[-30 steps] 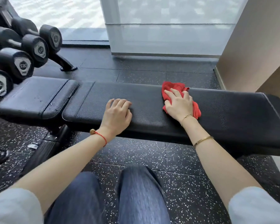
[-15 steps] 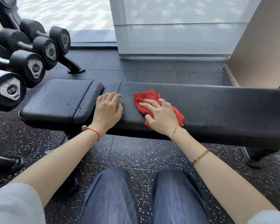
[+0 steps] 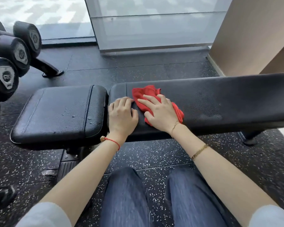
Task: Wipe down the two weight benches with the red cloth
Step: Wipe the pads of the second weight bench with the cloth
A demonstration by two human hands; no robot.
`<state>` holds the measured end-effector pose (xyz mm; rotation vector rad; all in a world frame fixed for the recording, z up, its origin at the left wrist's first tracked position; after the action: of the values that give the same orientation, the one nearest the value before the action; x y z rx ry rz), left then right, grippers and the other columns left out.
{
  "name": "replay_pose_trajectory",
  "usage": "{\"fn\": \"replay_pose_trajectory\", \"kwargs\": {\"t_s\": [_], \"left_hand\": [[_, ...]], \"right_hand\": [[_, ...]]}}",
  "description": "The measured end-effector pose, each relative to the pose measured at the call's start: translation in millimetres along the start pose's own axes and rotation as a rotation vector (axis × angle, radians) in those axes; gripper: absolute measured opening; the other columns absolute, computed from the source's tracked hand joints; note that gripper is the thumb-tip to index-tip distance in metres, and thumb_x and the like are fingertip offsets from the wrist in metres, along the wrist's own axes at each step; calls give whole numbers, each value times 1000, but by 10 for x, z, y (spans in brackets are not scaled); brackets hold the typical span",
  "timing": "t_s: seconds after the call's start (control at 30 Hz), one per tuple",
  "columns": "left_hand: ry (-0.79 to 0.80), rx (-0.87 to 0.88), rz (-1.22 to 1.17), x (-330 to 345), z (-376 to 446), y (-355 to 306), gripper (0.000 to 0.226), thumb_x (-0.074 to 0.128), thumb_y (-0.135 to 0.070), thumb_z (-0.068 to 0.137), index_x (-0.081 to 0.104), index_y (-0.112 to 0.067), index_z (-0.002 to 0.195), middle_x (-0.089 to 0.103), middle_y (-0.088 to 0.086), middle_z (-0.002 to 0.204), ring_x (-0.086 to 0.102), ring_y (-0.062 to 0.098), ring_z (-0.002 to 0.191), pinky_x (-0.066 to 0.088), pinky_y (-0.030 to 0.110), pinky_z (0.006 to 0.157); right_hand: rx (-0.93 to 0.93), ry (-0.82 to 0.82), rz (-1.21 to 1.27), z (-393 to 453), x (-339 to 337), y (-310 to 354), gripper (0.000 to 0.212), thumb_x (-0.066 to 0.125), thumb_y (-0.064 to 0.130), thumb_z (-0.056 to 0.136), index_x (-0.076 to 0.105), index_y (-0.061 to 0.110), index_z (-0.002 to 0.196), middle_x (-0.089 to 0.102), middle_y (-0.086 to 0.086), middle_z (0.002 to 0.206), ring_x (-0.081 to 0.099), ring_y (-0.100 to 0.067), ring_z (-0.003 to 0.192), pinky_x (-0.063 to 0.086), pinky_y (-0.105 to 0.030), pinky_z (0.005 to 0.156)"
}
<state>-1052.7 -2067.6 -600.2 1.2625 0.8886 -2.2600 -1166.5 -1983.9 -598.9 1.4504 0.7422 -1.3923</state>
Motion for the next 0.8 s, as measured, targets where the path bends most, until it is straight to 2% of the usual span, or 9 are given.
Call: {"fn": "replay_pose_trajectory", "kwargs": {"t_s": [0.17, 0.3, 0.4, 0.57, 0.8], "left_hand": [[16, 3, -11, 18, -18, 14, 39, 50, -23, 84, 64, -15, 119, 62, 2, 128, 52, 25, 123, 34, 41, 109], [17, -1, -17, -7, -2, 11, 38, 50, -22, 83, 64, -15, 118, 62, 1, 128, 53, 24, 122, 33, 41, 109], [2, -5, -23, 3, 14, 30, 38, 48, -24, 84, 64, -17, 117, 63, 0, 127, 52, 22, 122, 33, 40, 108], [-22, -13, -30, 24, 43, 56, 34, 49, -24, 82, 63, -20, 113, 62, -5, 124, 53, 21, 119, 35, 39, 104], [-33, -13, -32, -4, 23, 44, 30, 52, -20, 82, 63, -20, 111, 63, -6, 121, 54, 20, 117, 35, 38, 104]], "right_hand": [[25, -28, -1, -195, -43, -54, 56, 38, 42, 86, 41, 45, 141, 37, 19, 151, 32, -28, 135, 24, -42, 113], [222, -69, -30, 78, -78, -423, 52, 45, 41, 90, 42, 43, 142, 36, 16, 153, 31, -30, 136, 21, -42, 114], [315, -50, -21, 394, -80, -604, 52, 43, 41, 91, 40, 42, 143, 32, 14, 155, 26, -34, 139, 18, -43, 116], [170, -37, -10, 644, 22, -269, 51, 42, 40, 91, 41, 42, 142, 34, 15, 154, 29, -31, 135, 19, -42, 114], [13, -99, -2, 43, -20, -102, 52, 43, 41, 87, 45, 44, 139, 41, 19, 149, 38, -27, 125, 26, -38, 108]]}}
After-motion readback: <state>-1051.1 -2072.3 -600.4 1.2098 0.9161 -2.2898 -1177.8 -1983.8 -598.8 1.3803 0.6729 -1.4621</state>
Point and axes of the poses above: each hand's wrist, its own z-axis towards the middle knuckle, its own x-axis out of the palm, y = z × x, the point moved 8 cm from there along z, towards the middle knuckle
